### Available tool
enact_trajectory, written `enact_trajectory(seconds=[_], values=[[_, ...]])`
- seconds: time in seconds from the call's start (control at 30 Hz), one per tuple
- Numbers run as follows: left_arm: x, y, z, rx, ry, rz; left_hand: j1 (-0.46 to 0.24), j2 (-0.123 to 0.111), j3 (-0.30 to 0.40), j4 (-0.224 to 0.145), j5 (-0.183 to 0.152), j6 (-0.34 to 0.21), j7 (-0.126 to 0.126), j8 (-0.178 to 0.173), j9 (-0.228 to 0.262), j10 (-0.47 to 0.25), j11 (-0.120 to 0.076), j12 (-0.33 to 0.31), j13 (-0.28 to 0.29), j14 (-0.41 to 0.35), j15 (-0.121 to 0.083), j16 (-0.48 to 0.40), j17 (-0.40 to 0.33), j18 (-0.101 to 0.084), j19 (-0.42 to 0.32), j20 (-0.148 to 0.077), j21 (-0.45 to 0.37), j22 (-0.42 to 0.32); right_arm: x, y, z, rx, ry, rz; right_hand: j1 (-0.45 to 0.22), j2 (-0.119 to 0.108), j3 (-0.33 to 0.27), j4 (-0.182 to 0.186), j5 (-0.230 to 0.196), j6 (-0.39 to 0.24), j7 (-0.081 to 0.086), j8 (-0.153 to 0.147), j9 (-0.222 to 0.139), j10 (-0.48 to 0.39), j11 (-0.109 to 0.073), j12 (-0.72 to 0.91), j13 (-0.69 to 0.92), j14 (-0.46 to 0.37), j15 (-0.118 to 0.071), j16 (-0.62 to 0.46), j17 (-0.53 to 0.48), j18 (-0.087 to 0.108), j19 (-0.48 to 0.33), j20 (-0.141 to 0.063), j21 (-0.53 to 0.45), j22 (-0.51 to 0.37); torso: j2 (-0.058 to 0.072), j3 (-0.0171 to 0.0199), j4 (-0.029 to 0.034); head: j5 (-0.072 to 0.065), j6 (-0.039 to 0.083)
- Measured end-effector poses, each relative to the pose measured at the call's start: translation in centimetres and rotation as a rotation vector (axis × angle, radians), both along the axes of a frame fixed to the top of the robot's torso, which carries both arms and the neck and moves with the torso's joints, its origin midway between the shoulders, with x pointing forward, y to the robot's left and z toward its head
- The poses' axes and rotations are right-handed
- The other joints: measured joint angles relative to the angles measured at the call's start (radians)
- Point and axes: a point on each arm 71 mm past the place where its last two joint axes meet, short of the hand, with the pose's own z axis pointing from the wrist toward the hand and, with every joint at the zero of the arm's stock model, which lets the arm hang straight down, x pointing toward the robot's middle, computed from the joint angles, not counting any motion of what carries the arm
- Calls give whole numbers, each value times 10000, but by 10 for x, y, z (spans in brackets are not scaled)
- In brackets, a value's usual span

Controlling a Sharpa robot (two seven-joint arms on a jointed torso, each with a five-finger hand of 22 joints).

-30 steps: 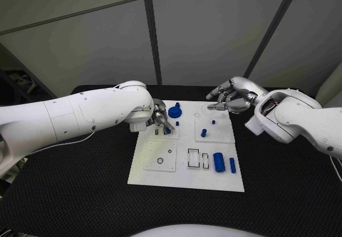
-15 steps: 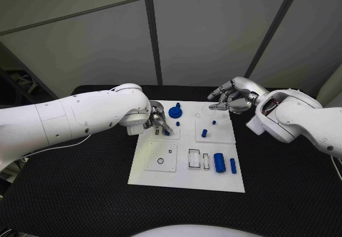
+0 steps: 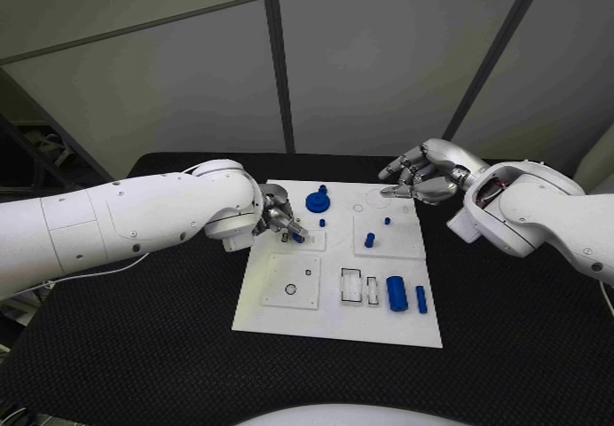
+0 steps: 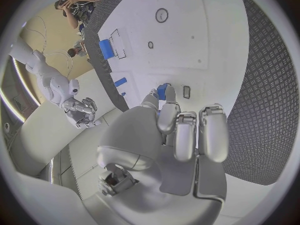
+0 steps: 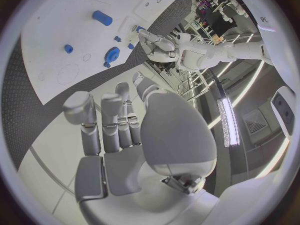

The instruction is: Assemble the parts on the task board

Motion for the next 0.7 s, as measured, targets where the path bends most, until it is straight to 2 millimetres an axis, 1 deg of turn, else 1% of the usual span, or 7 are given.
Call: enact_trajectory(seconds=[0.1,0.13,0.17,0.27,0.57,0.6,0.7], values=[[-3,1,-3,53,-151,36,-485,-250,672,-299,75,117,-26,-30,73,37,-37,-1,-114,1,-1,0,0,0,0,0,0,0,0,-1,0,-10,9,-11,0,0,0,0,0,0,0,0,2,0,0,0,0,0,0,0,0,0,0,0,0,0,-2,4,11,3,-13],[-3,1,-3,71,-195,45,-588,-276,747,-305,79,133,-43,-31,90,42,-42,-1,-114,1,-2,0,0,-1,0,0,0,0,0,-1,0,-12,11,-12,0,0,0,0,0,0,0,0,4,0,0,0,0,0,0,0,0,-1,0,0,0,0,-2,6,11,10,-15],[-4,1,-4,91,-240,54,-719,-336,1008,-451,84,151,-61,-33,119,91,-91,-1,-114,1,-2,0,0,-1,0,0,0,0,0,-1,0,-15,14,-13,0,0,0,0,0,0,0,0,8,0,0,0,0,0,0,0,0,0,0,0,0,0,-2,7,12,16,-19],[-5,1,-6,166,-413,59,-911,-499,1354,-558,220,186,-96,-35,198,138,-119,-1,-113,1,-1,0,0,2,22,21,0,0,0,-1,0,-20,20,-13,0,0,0,0,0,0,0,0,8,0,0,0,0,0,0,0,1,-1,0,0,0,1,-2,8,12,30,-20],[-4,-1,-6,399,-900,35,-1084,-542,1524,-585,232,197,-86,-60,246,156,-135,-1,-101,1,-1,0,0,3,40,29,0,0,0,-1,0,-33,41,-5,0,0,0,0,0,0,0,0,7,0,0,0,1,0,0,0,1,-1,0,0,0,1,1,11,-6,52,-20],[-4,-2,-6,416,-936,30,-1162,-620,1813,-743,271,222,-60,-69,279,157,-135,0,-92,1,-1,0,0,2,73,-3,0,0,0,-1,0,-34,43,-3,0,0,0,0,0,0,0,0,7,0,0,0,-3,0,0,0,1,-1,0,0,0,1,3,11,-6,50,-20],[-3,-3,-6,458,-1029,9,-1204,-578,1835,-765,311,239,-77,-74,286,158,-134,0,-76,0,0,0,0,3,73,-3,0,0,0,-1,0,-35,48,9,0,0,0,0,0,0,0,0,7,0,0,0,-7,0,0,0,1,-1,0,0,0,1,7,11,-6,40,-20]])
